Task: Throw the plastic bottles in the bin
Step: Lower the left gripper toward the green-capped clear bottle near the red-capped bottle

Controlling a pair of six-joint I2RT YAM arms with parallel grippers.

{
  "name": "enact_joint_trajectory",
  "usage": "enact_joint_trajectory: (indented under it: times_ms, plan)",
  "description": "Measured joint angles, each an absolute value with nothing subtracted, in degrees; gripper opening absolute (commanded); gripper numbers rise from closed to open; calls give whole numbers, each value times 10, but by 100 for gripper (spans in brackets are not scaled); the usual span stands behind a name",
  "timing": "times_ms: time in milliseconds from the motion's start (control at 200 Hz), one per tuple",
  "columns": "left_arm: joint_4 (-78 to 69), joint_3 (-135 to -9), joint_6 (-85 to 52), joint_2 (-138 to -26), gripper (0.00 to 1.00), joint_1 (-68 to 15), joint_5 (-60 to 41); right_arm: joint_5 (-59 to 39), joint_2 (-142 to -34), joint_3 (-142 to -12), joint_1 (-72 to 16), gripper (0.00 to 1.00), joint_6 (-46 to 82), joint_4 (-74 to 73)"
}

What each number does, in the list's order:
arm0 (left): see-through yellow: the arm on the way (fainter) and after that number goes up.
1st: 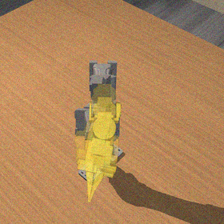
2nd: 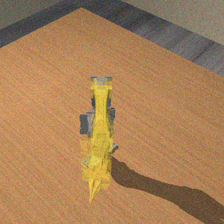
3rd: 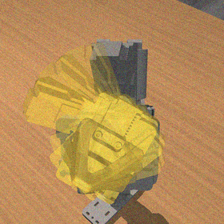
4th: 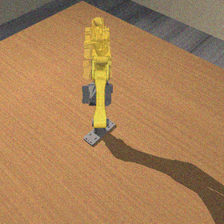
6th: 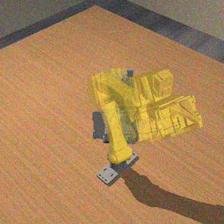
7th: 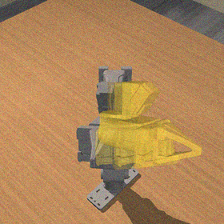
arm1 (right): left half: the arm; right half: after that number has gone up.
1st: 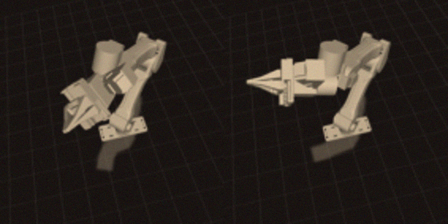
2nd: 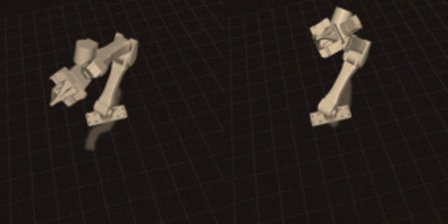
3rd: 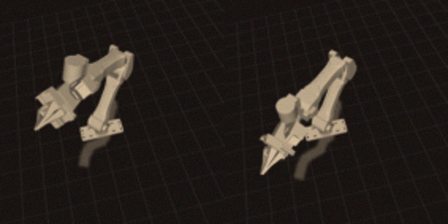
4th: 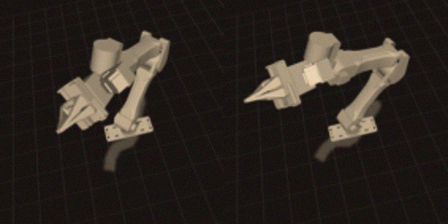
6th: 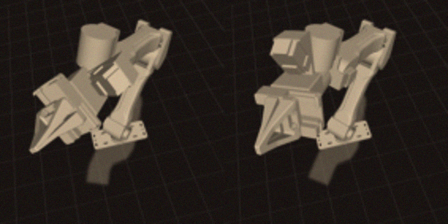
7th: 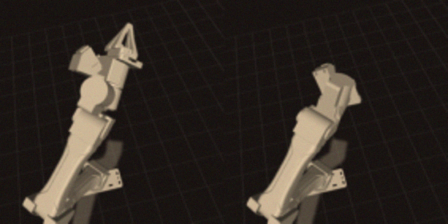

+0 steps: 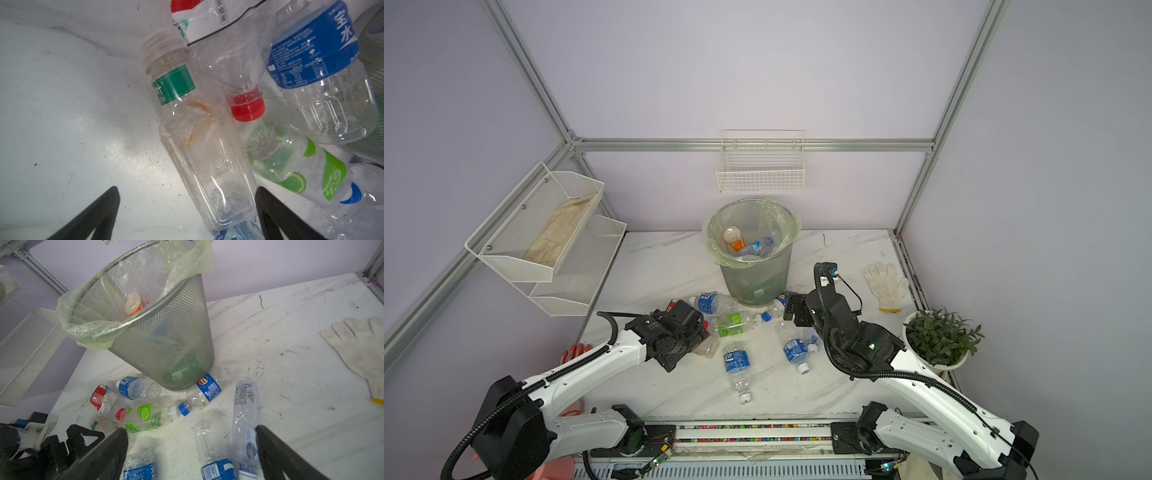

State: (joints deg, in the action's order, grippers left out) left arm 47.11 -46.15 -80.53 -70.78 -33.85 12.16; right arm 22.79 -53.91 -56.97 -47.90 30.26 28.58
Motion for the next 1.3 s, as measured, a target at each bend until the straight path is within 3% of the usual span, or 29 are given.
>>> enact_joint_trajectory:
  times_ms: [990,1300]
  plan:
    - [435,-498,-797,-850,100,-296,52,217,-515,-530,-479,97,315,291]
    - [428,-498,-797,-848,63,-290,43,215,-508,-525,-479,97,319,291]
